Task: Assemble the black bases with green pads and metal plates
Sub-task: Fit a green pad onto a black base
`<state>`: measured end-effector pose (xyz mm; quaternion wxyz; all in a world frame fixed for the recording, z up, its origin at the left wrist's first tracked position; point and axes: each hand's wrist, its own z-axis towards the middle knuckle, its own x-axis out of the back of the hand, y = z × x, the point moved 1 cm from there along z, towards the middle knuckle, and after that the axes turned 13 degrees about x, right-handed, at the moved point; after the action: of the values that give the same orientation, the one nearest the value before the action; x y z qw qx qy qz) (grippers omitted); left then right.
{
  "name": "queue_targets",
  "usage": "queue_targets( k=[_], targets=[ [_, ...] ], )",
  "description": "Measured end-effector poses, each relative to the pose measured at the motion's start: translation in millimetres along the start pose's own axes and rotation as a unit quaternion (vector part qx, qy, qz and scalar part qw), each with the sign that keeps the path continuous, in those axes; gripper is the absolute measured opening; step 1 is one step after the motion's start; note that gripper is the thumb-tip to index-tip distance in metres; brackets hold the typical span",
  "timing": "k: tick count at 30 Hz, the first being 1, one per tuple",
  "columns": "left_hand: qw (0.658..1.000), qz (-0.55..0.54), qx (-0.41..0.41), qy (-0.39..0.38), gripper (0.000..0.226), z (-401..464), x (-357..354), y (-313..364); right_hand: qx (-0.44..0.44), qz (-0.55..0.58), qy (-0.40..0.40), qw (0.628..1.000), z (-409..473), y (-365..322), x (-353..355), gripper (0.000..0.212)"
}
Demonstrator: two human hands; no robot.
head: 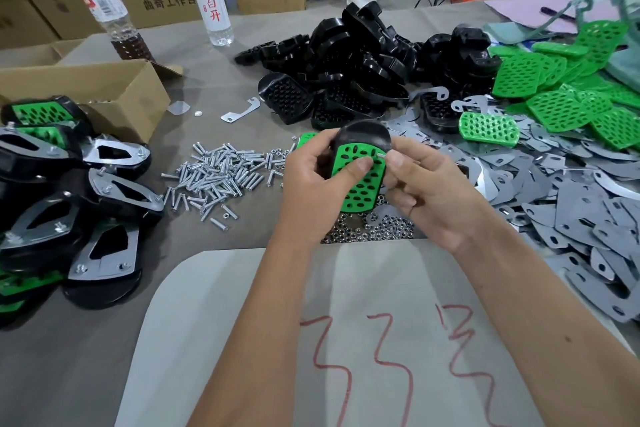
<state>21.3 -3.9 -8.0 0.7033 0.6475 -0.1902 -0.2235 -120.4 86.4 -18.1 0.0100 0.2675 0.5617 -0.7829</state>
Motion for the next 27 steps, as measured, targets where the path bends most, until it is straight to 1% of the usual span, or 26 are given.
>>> queue_targets(
  k=[3,5,8,11,13,15,18,20,23,25,26,27],
  targets=[
    [1.000,-0.015,0.013,-0.022,0.029,0.2,2.9,-0.6,0.008,-0.017,-0.007,1.000,-0.4,-0.6,-3.0,0.033],
    [0.999,-0.015,0.018,-0.035,0.026,-0.1,2.6,0.0,0.014,-0.017,-0.011,1.000,-0.5,-1.3,-2.2,0.026],
    [0.999,-0.007,0.015,-0.035,0.024,0.3,2.4,-1.8,0.021,-0.018,-0.023,0.999,-0.6,-2.6,-2.2,0.026],
    [1.000,0.003,0.007,-0.026,0.025,1.1,1.1,-3.0,0.023,-0.037,-0.035,0.998,-1.0,-2.5,-5.3,0.040],
    [1.000,0.002,0.007,-0.029,0.026,1.3,-1.2,-3.9,0.028,-0.033,-0.020,0.999,-1.2,-1.4,-5.5,0.043],
    [0.999,-0.005,0.008,-0.032,0.025,2.0,-2.1,-5.2,0.040,-0.028,-0.006,0.999,-1.2,-1.7,-4.8,0.039],
    [0.999,-0.019,0.014,-0.034,0.025,2.4,-3.0,-7.5,0.045,-0.031,-0.002,0.999,-0.8,-1.3,-5.1,0.023],
    [0.999,-0.021,0.015,-0.043,0.027,1.2,-5.1,-7.8,0.042,-0.040,0.024,0.998,-0.6,-1.5,-4.8,0.015],
    [0.999,-0.001,0.001,-0.052,0.026,-0.3,-8.3,-4.4,0.043,-0.046,0.045,0.997,0.0,-0.6,-3.1,0.016],
    [0.999,0.024,-0.009,-0.029,0.021,-1.8,-4.5,0.7,0.048,-0.055,0.051,0.996,0.5,1.2,-3.1,0.020],
    [0.998,0.057,-0.009,0.010,0.021,-1.6,0.3,2.8,0.049,-0.060,0.060,0.995,0.9,2.6,-3.4,0.022],
    [0.990,0.122,-0.001,0.078,0.023,0.0,8.2,3.3,0.050,-0.064,0.071,0.994,1.4,4.2,-3.2,0.022]
  ],
)
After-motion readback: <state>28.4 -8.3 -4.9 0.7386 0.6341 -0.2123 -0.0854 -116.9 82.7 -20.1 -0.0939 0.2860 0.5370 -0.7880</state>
